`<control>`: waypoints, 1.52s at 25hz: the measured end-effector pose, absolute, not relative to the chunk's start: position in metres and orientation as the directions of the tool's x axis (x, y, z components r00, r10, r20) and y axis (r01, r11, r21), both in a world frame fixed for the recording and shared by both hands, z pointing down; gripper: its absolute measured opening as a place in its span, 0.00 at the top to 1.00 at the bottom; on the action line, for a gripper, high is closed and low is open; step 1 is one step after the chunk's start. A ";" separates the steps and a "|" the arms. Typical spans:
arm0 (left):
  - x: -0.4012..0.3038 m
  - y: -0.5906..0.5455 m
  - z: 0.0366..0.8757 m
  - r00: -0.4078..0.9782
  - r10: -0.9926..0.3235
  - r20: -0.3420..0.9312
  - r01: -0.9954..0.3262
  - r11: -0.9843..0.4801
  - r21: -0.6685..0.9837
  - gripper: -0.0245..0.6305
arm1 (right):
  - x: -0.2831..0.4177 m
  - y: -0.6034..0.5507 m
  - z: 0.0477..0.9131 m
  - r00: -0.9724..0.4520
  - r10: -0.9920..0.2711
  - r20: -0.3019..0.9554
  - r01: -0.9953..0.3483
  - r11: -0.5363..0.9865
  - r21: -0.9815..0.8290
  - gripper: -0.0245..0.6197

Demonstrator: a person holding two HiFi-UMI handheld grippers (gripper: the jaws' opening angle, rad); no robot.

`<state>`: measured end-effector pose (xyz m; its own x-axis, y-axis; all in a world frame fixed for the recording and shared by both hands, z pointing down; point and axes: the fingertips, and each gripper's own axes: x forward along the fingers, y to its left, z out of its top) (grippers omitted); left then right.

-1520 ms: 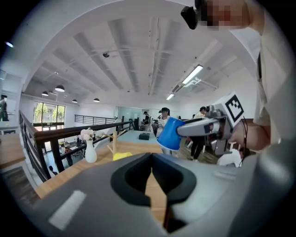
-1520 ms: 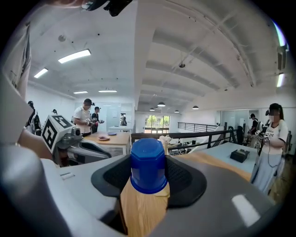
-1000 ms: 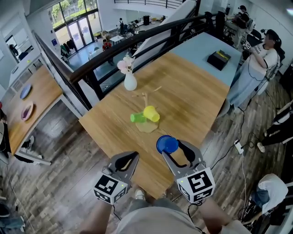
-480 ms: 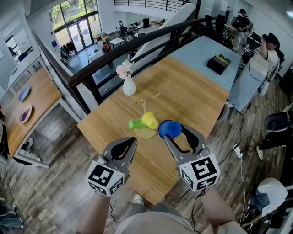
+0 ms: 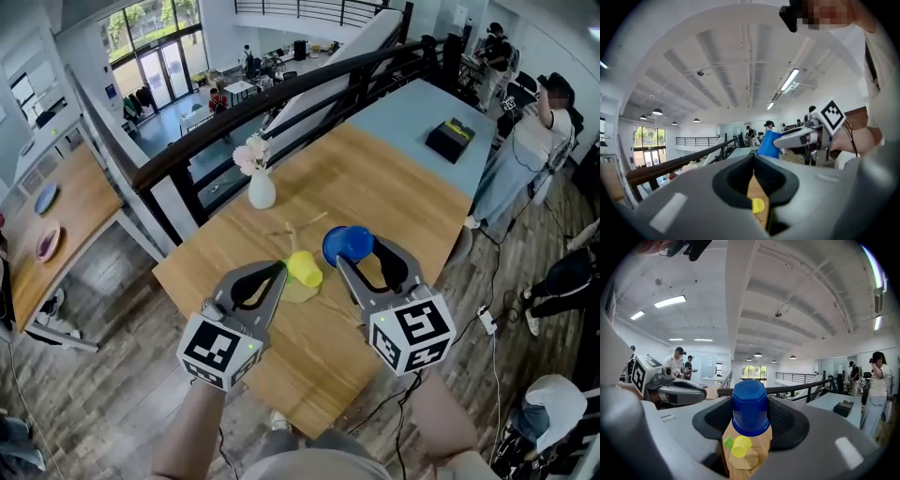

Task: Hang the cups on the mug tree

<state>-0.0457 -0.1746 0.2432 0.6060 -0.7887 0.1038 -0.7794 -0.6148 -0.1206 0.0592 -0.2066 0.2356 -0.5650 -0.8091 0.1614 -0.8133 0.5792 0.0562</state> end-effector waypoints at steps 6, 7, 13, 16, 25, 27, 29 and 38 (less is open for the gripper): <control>-0.044 -0.207 0.250 0.605 -0.788 0.110 -0.782 -0.615 -0.099 0.96 | 0.059 -0.253 0.246 -0.551 -0.817 0.168 -0.826 0.563 0.031 0.60; -0.044 -0.213 0.252 0.606 -0.788 0.113 -0.782 -0.616 -0.096 0.96 | 0.058 -0.261 0.249 -0.550 -0.817 0.171 -0.827 0.562 0.025 0.60; -0.048 -0.237 0.272 0.601 -0.786 0.142 -0.788 -0.613 -0.055 0.96 | 0.052 -0.298 0.276 -0.543 -0.816 0.196 -0.833 0.553 -0.004 0.60; -0.053 -0.246 0.286 0.596 -0.787 0.159 -0.793 -0.608 -0.042 0.96 | 0.048 -0.313 0.292 -0.538 -0.815 0.215 -0.836 0.549 -0.011 0.60; -0.053 -0.261 0.312 0.592 -0.781 0.197 -0.797 -0.604 0.000 0.96 | 0.037 -0.326 0.325 -0.554 -0.793 0.255 -0.828 0.557 -0.068 0.60; -0.054 -0.261 0.318 0.592 -0.778 0.209 -0.796 -0.605 0.004 0.96 | 0.035 -0.326 0.332 -0.558 -0.785 0.270 -0.824 0.562 -0.067 0.60; -0.055 -0.260 0.324 0.590 -0.776 0.221 -0.797 -0.604 0.008 0.96 | 0.035 -0.324 0.339 -0.555 -0.781 0.285 -0.825 0.562 -0.065 0.60; -0.054 -0.253 0.337 0.594 -0.765 0.248 -0.793 -0.609 0.020 0.96 | 0.035 -0.322 0.361 -0.531 -0.773 0.348 -0.835 0.547 -0.059 0.60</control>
<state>-0.0545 -0.2535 0.3370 0.5937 -0.7653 0.2484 -0.7931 -0.6087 0.0204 0.0353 -0.3220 0.3614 -0.5307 -0.7730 0.3476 -0.8351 0.5470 -0.0585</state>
